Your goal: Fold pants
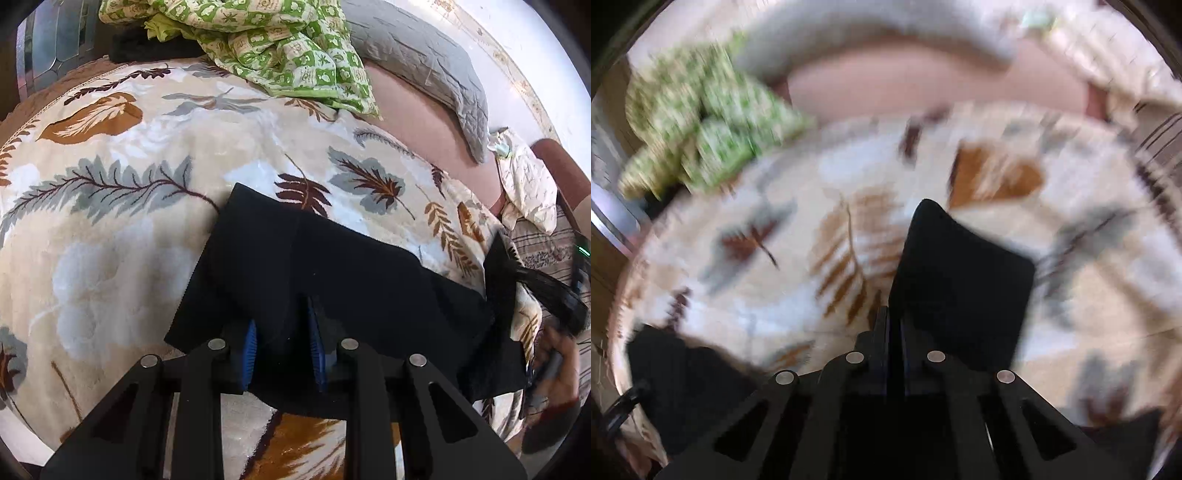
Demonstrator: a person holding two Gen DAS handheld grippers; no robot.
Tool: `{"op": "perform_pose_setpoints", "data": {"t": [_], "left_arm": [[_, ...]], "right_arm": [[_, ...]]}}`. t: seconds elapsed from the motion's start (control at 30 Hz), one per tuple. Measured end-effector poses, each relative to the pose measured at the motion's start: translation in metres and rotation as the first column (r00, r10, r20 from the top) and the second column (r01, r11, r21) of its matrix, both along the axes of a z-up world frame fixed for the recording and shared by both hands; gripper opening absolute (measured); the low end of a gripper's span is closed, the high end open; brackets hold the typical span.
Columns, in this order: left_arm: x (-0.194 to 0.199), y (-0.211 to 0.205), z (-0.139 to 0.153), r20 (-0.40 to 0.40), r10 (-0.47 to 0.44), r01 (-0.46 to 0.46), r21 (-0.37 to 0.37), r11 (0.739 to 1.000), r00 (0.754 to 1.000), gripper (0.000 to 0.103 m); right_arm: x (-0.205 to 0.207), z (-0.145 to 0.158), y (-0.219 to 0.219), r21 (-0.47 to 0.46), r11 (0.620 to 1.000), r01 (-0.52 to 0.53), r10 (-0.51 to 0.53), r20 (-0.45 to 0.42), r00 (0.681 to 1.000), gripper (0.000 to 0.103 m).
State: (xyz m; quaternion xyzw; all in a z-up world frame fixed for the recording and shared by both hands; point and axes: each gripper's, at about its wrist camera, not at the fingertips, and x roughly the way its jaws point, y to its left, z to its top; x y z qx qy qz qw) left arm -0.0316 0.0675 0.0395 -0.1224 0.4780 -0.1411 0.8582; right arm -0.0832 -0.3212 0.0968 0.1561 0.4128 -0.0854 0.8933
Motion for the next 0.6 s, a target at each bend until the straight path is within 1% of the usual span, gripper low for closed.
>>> {"op": "perform_pose_setpoints", "data": {"t": [0.07,0.1,0.17,0.2,0.23,0.33,0.37,0.43,0.5,0.6], "left_arm": [[-0.002,0.003,0.002,0.006,0.008,-0.008,-0.016,1.0,1.0,0.021],[-0.002,0.004,0.002,0.006,0.009,-0.009,-0.025,1.0,1.0,0.021],[-0.004,0.003,0.002,0.003,0.007,-0.007,-0.037,0.999,1.0,0.022],[-0.005,0.001,0.001,0.003,0.003,-0.003,-0.031,1.0,1.0,0.022],[-0.006,-0.002,0.0,0.005,-0.002,0.002,-0.017,1.0,1.0,0.022],[-0.011,-0.01,-0.003,0.017,-0.013,0.013,0.028,1.0,1.0,0.022],[-0.012,-0.011,-0.002,0.025,-0.014,0.013,0.04,0.999,1.0,0.022],[-0.011,-0.01,-0.002,0.026,-0.01,0.009,0.041,0.999,1.0,0.022],[-0.01,-0.008,-0.004,0.017,-0.001,0.0,0.031,1.0,1.0,0.022],[-0.01,-0.007,-0.004,0.017,0.001,-0.001,0.029,1.0,1.0,0.022]], "right_arm": [[-0.047,0.037,-0.014,-0.009,0.999,0.039,-0.038,0.105,0.994,0.004],[-0.065,0.048,-0.02,-0.013,0.998,0.058,-0.056,0.136,0.989,0.004],[-0.107,0.062,-0.036,0.009,0.994,0.105,-0.104,0.187,0.977,0.004],[-0.128,0.061,-0.044,0.032,0.991,0.133,-0.136,0.194,0.971,0.004],[-0.146,0.053,-0.052,0.053,0.985,0.163,-0.17,0.179,0.969,0.004],[-0.173,0.008,-0.06,0.104,0.971,0.213,-0.22,0.054,0.974,0.004],[-0.183,-0.017,-0.06,0.142,0.964,0.227,-0.228,-0.004,0.974,0.004],[-0.19,-0.042,-0.057,0.152,0.962,0.228,-0.223,-0.051,0.974,0.003],[-0.193,-0.051,-0.052,0.148,0.962,0.23,-0.224,-0.054,0.973,0.003],[-0.193,-0.046,-0.053,0.141,0.964,0.224,-0.222,-0.029,0.975,0.003]]}}
